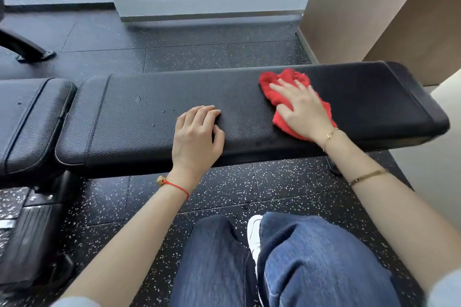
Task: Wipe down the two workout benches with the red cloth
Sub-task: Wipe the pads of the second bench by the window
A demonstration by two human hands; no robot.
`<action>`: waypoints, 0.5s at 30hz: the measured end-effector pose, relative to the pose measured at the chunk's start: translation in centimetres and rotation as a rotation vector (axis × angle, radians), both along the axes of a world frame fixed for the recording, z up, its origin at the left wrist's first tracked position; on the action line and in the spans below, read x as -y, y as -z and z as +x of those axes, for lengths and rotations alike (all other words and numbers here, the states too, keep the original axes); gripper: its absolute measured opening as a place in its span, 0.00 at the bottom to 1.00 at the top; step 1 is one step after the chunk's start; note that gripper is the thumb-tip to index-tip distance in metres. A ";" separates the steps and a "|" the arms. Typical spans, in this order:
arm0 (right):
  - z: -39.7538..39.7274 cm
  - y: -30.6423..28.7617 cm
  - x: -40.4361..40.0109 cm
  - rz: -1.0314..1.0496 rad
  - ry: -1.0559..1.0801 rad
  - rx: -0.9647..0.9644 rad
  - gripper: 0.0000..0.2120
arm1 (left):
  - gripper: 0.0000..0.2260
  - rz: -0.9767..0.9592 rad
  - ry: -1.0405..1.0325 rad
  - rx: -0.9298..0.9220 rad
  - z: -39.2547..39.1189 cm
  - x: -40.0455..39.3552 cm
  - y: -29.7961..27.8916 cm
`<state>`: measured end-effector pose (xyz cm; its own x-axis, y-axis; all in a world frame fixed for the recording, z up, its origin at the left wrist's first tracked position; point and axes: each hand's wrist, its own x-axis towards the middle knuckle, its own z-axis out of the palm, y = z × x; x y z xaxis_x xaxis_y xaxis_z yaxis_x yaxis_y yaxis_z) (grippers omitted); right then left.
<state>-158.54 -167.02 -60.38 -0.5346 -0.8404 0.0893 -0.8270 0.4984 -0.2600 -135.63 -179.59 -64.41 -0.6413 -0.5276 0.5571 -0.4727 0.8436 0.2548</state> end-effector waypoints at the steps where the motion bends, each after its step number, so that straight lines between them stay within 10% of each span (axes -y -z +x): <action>1: -0.9 -0.1 0.6 0.013 0.090 0.000 0.25 | 0.13 0.001 -0.002 0.003 0.0 0.0 0.0; 15: 3.7 0.6 -2.8 -0.039 -0.181 -0.021 0.27 | 0.14 0.005 0.005 0.003 0.0 0.1 0.1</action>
<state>-154.87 -164.24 -60.96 -0.3723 -0.9184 0.1335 -0.9079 0.3306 -0.2576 -135.59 -179.73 -64.46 -0.6453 -0.5273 0.5527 -0.4695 0.8445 0.2576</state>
